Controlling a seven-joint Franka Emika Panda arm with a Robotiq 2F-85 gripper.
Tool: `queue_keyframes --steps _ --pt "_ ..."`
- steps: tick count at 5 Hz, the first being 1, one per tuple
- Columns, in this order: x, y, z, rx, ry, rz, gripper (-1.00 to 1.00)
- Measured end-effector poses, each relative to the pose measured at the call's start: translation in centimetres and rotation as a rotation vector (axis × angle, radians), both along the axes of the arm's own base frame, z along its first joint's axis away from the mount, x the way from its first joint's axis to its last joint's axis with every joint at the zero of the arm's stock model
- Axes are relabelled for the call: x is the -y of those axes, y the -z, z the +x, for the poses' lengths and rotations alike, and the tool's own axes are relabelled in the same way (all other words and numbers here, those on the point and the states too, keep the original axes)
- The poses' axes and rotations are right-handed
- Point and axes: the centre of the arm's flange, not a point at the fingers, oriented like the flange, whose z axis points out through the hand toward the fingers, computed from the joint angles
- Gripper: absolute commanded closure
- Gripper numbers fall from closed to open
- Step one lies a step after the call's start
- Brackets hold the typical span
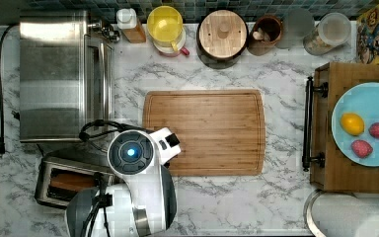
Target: Turn on the toaster.
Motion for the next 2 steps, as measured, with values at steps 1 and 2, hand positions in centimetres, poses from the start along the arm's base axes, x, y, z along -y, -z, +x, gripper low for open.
queue_keyframes --steps 1,2 --pt "-1.0 0.7 -0.7 -0.020 -0.039 0.015 1.00" --pt "-2.4 1.7 -2.0 -0.053 -0.131 0.014 1.00"
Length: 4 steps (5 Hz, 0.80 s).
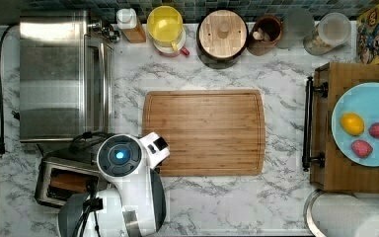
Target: Turn on the toaster.
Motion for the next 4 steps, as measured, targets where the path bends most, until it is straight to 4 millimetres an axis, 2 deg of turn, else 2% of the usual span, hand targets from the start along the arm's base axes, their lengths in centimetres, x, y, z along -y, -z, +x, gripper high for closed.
queue_keyframes --steps 2,4 --pt "-1.6 1.2 -3.5 -0.014 -0.138 -0.002 1.00" --pt "-3.4 1.5 -5.4 0.018 -0.193 -0.016 1.00"
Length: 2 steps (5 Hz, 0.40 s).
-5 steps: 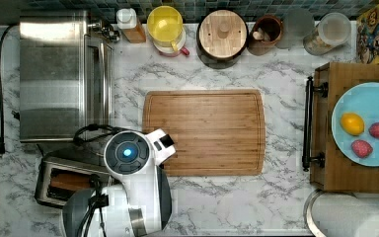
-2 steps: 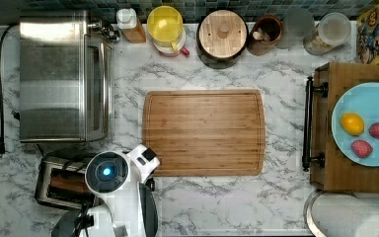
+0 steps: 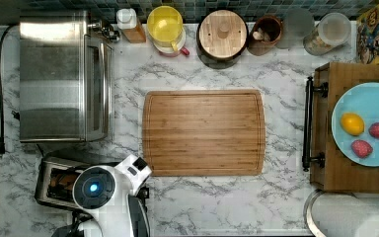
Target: Turn on the toaster.
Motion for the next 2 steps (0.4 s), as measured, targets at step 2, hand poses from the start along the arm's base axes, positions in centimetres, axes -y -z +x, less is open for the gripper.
queue_keyframes --steps 2 --pt "-0.30 1.01 0.09 0.015 0.094 0.069 1.00"
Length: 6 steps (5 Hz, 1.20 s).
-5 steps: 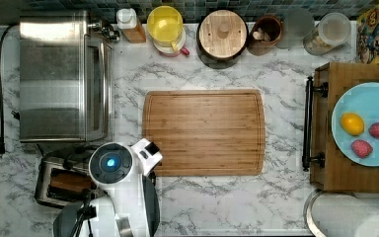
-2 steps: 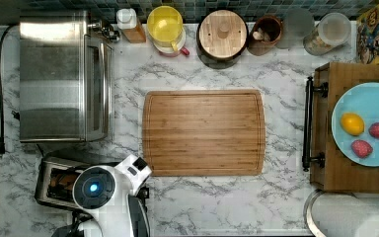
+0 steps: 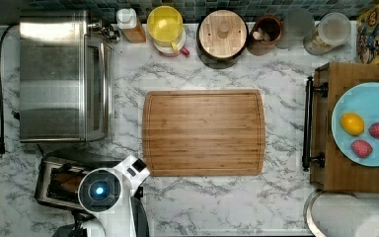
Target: Turn on the toaster.
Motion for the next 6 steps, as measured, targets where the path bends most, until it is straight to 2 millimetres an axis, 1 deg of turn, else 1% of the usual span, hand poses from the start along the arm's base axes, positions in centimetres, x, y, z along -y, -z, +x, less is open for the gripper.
queue_keyframes --steps 1,2,3,4,5,6 --pt "1.3 0.6 0.3 -0.033 0.037 -0.006 1.00" --pt "2.4 1.1 1.1 -0.032 0.106 0.036 1.00" --pt "3.2 1.4 1.2 -0.040 0.136 0.050 1.00" --pt "3.0 1.5 0.9 -0.049 0.127 0.046 1.00" --pt "2.0 1.5 0.4 -0.052 0.101 0.047 1.00" --pt "0.6 1.9 -0.2 -0.053 0.067 0.039 1.00"
